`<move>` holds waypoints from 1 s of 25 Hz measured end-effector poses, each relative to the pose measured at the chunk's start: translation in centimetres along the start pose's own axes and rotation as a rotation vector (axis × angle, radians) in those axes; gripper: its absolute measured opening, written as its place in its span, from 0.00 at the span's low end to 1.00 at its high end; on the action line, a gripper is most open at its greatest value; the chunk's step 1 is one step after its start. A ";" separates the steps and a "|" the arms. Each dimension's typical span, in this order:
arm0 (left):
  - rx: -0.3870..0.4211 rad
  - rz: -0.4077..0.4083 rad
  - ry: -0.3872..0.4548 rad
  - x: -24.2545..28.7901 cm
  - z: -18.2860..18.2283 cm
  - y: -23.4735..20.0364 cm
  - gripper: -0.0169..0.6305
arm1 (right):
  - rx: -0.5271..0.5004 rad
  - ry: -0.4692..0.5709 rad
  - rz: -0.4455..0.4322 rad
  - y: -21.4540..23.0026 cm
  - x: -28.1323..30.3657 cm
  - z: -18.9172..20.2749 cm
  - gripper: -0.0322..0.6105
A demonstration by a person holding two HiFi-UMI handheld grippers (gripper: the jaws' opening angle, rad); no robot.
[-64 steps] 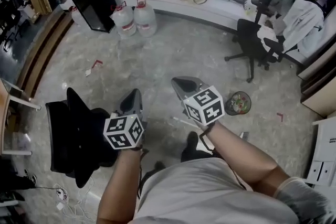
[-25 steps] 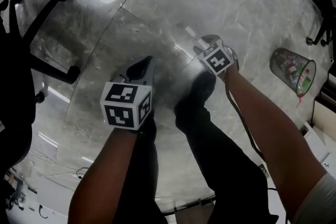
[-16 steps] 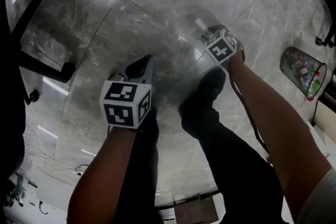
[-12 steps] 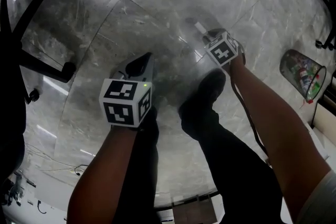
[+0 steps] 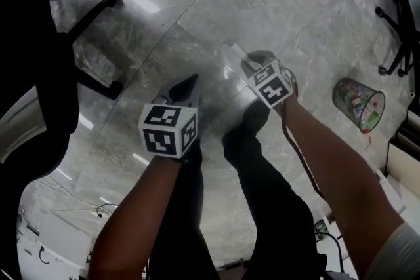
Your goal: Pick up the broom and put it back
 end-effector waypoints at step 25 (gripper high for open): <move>-0.053 -0.265 0.364 -49.8 -27.6 12.1 0.03 | -0.467 0.384 -0.288 -29.5 -38.6 -45.9 0.19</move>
Point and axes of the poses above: the fingertips, and each gripper's own axes: x forward along the fingers, y to its right, z out of its underside, the point moved 4 cm from there along -x, backward along the fingers, and after that the axes turned 11 degrees about y, right-handed, at the moved point
